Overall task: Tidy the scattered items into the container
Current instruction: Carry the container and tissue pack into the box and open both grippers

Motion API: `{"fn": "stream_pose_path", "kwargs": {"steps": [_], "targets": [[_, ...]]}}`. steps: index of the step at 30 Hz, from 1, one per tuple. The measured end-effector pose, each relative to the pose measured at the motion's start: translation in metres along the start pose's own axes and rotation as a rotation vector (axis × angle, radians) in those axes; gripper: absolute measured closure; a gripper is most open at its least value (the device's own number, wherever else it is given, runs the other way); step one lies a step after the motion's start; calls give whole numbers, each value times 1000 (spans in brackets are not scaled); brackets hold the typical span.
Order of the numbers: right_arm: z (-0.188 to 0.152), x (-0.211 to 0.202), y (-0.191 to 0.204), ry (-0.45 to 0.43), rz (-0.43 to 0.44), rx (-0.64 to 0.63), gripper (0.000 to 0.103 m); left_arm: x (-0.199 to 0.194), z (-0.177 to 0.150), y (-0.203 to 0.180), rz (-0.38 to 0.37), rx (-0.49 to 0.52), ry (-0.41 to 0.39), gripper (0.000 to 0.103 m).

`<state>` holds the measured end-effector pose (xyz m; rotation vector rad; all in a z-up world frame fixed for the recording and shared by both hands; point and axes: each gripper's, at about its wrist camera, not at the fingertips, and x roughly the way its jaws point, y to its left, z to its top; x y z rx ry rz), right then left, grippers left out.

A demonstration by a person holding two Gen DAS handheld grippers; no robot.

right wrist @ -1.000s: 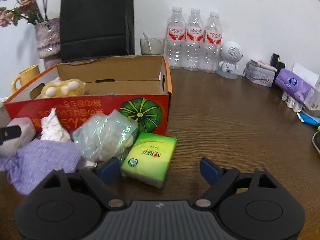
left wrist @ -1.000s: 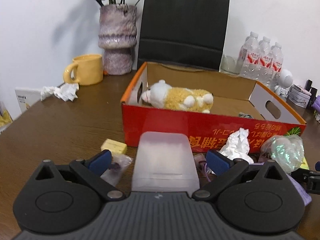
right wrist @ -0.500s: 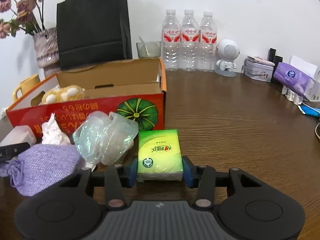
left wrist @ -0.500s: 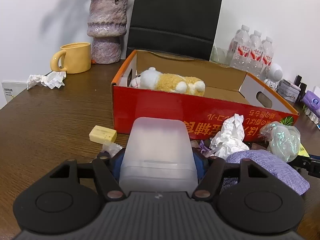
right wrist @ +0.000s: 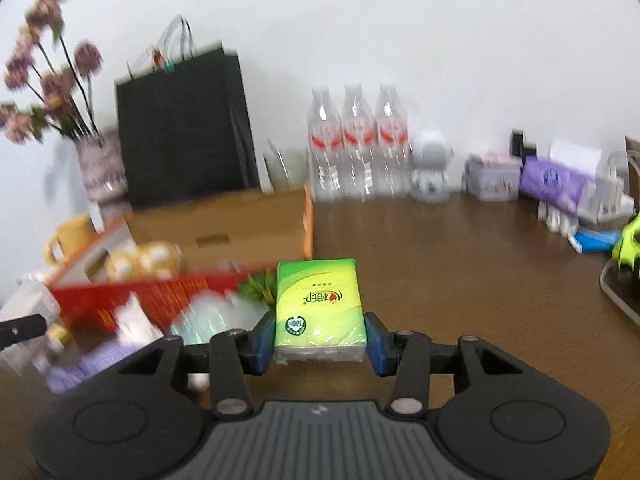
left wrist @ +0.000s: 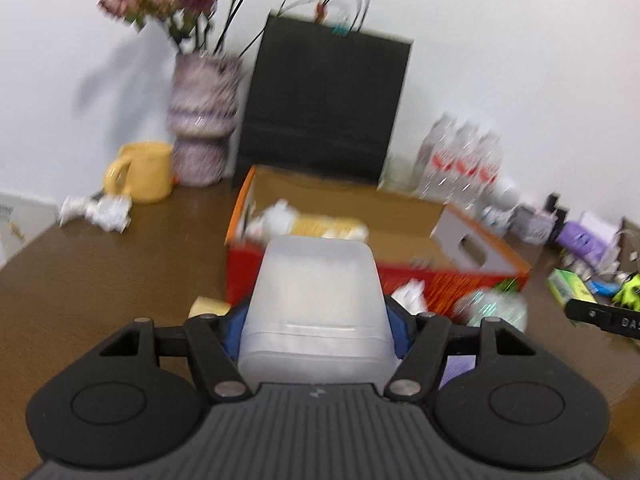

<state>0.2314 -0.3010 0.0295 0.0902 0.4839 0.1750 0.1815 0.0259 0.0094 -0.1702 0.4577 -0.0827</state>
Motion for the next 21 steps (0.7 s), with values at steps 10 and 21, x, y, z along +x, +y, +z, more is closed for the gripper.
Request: {"fn": "stream_pose_path", "kwargs": {"steps": [10, 21], "targets": [[85, 41, 56, -113, 151, -42, 59, 64, 74, -22, -37, -28, -81, 36], [58, 139, 91, 93, 136, -156, 59, 136, 56, -16, -15, 12, 80, 36]]}}
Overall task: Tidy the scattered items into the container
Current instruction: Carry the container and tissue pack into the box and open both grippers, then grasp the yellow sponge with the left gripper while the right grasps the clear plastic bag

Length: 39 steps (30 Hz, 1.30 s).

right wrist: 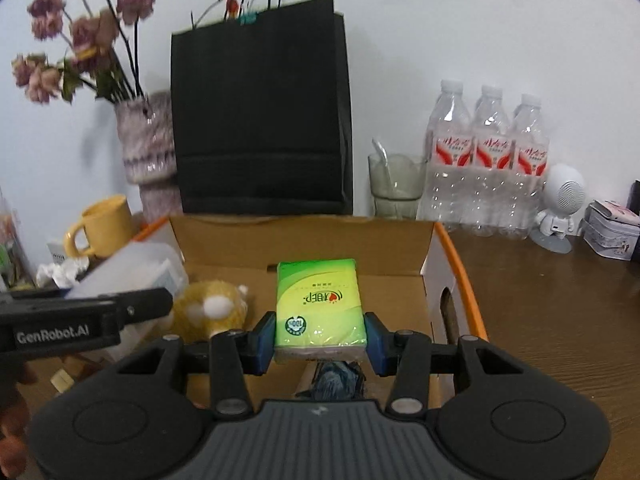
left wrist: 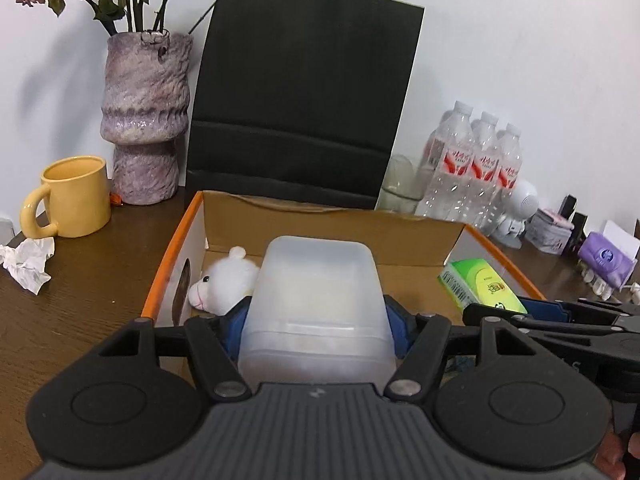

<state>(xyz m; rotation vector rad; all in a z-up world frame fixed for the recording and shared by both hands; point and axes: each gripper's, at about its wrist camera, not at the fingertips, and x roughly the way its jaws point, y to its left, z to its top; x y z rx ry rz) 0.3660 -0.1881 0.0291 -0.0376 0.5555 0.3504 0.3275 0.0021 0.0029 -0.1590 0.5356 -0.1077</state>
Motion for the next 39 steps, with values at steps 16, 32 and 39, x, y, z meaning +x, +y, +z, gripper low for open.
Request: {"fn": "stream_pose_path", "kwargs": {"steps": [16, 32, 39], "targets": [[-2, 6, 0, 89, -55, 7, 4, 0, 1, -5, 121, 31, 1, 0], [1, 5, -1, 78, -58, 8, 4, -3, 1, -7, 131, 28, -8, 0], [7, -7, -5, 49, -58, 10, 4, -16, 6, -6, 125, 22, -37, 0]]}}
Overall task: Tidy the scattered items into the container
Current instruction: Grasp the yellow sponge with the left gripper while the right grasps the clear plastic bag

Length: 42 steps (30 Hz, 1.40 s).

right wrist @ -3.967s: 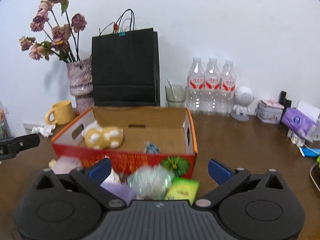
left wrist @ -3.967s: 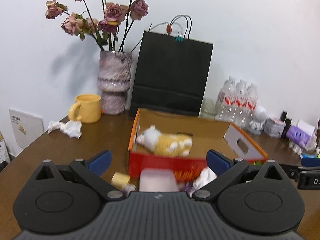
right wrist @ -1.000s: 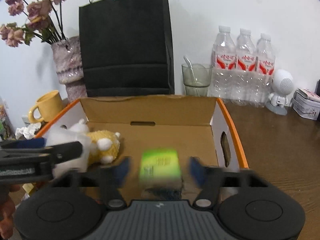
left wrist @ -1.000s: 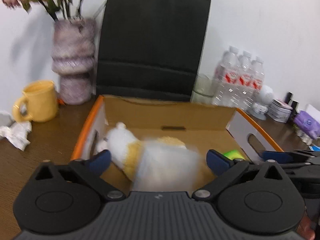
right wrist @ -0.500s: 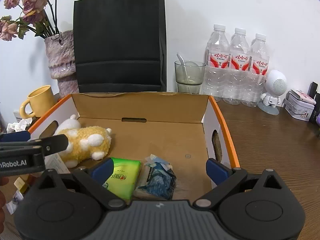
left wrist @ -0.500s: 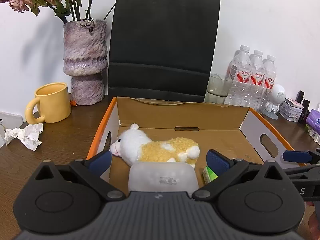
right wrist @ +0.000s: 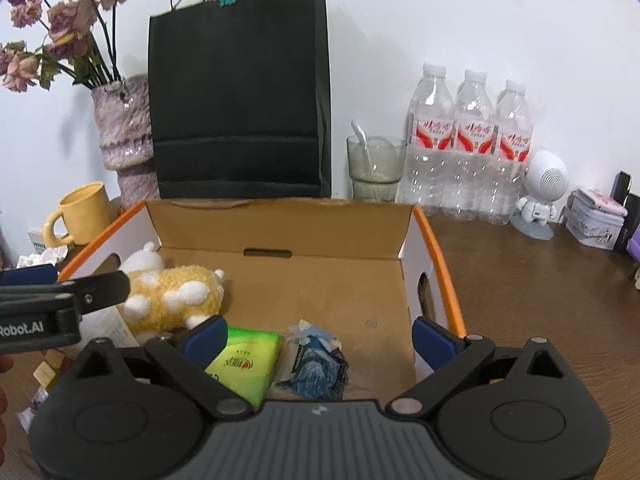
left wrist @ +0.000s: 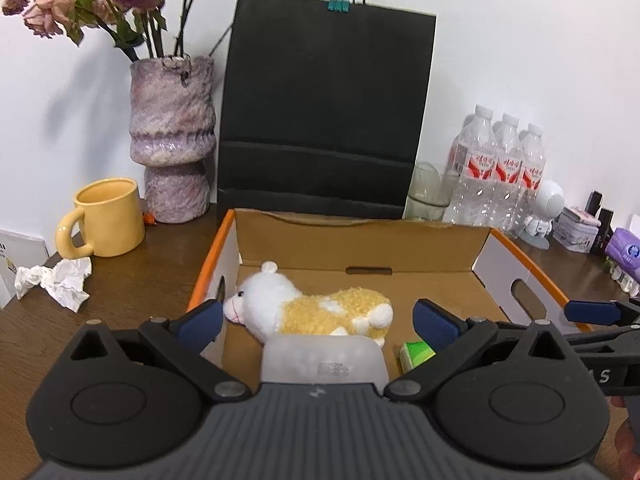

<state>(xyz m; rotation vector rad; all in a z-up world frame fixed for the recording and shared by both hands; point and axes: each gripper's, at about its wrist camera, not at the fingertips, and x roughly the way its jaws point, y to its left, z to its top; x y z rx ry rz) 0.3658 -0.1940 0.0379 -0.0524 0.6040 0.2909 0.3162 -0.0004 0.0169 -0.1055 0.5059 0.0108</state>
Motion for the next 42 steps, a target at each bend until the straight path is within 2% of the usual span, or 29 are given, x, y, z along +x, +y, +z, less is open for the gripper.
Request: {"fn": "stream_pose_path", "kwargs": {"steps": [6, 9, 16, 24, 30, 36, 38, 39, 41, 42], "targets": [[3, -41, -14, -79, 9, 20, 4, -35, 0, 24, 0, -30, -42, 0], [-5, -61, -21, -103, 2, 10, 3, -54, -9, 37, 34, -15, -53, 0], [-39, -83, -26, -78, -24, -11, 3, -80, -38, 69, 104, -27, -11, 0], [-75, -72, -28, 7, -31, 56, 3, -61, -68, 82, 110, -34, 74, 0], [-81, -56, -21, 19, -44, 50, 4, -39, -75, 77, 105, 16, 111, 0], [-78, -41, -18, 45, -24, 68, 9, -25, -77, 77, 86, 21, 135, 11], [-79, -40, -17, 49, -18, 69, 14, -19, -77, 78, 83, 21, 146, 14], [-78, -39, -17, 52, -12, 72, 21, -17, -77, 79, 83, 16, 155, 19], [-79, -38, -17, 61, -1, 75, 39, -14, -78, 80, 88, 20, 158, 31], [-79, -38, -18, 67, 4, 76, 55, -14, -78, 80, 87, 27, 155, 46]]}}
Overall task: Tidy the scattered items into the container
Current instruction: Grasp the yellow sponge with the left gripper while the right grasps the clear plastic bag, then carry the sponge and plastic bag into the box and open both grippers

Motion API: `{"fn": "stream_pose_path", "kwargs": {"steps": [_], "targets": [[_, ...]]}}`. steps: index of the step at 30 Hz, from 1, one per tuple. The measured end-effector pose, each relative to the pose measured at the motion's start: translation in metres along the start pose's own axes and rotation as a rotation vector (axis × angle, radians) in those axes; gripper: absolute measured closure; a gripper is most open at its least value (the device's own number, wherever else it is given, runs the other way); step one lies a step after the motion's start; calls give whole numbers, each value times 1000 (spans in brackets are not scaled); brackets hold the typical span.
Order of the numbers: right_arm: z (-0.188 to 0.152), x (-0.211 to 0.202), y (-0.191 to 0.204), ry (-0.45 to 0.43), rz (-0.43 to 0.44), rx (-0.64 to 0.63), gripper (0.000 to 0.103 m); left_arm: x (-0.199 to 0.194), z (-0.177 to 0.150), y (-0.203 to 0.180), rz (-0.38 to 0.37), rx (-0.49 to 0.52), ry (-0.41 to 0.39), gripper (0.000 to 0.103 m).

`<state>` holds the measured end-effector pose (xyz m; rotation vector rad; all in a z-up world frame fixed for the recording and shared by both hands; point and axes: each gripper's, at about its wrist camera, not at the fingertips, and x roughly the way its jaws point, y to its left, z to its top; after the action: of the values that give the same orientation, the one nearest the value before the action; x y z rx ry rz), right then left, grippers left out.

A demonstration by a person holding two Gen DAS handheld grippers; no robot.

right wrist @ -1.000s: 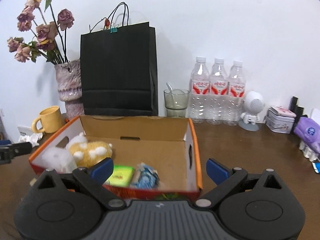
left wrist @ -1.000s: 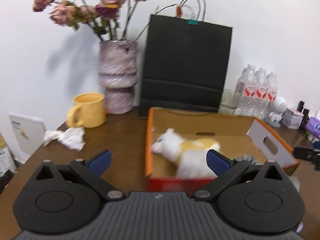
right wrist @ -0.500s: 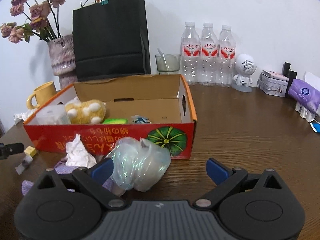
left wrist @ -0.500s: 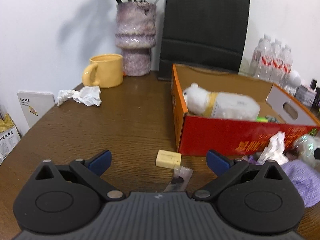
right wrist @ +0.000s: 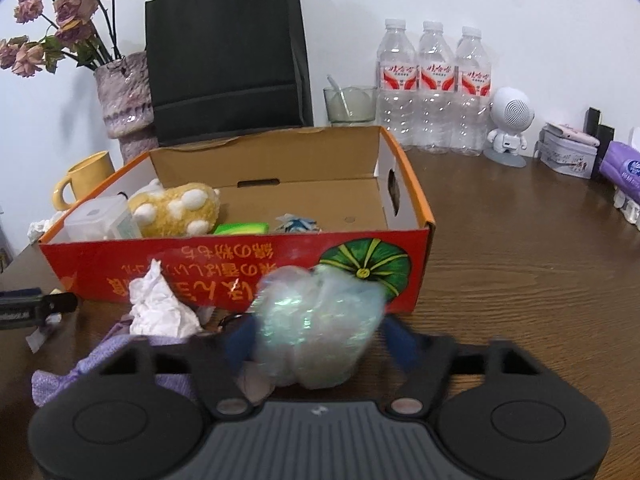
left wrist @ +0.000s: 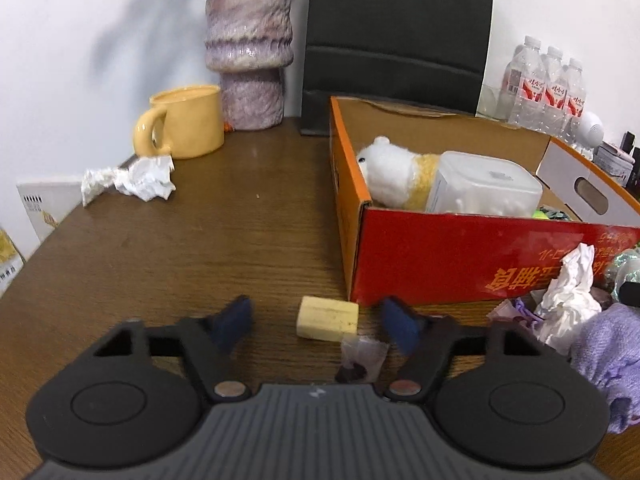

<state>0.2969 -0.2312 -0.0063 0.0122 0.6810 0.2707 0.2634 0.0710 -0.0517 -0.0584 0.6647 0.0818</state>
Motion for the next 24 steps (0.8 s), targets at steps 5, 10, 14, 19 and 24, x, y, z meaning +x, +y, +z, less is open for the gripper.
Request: {"fn": "stream_pose_path", "kwargs": {"steps": [5, 10, 14, 19, 24], "targets": [[-3, -11, -2, -37, 19, 3, 60, -8, -2, 2, -36, -1, -21, 73], [-3, -17, -7, -56, 23, 18, 60, -14, -4, 2, -36, 4, -43, 73], [-2, -18, -11, -57, 30, 30, 60, -24, -4, 3, -33, -9, -88, 73], [-3, -23, -9, -70, 28, 26, 60, -38, -4, 1, -41, -5, -138, 73], [-4, -34, -3, -100, 26, 7, 60, -49, -5, -8, -46, -6, -167, 73]]}}
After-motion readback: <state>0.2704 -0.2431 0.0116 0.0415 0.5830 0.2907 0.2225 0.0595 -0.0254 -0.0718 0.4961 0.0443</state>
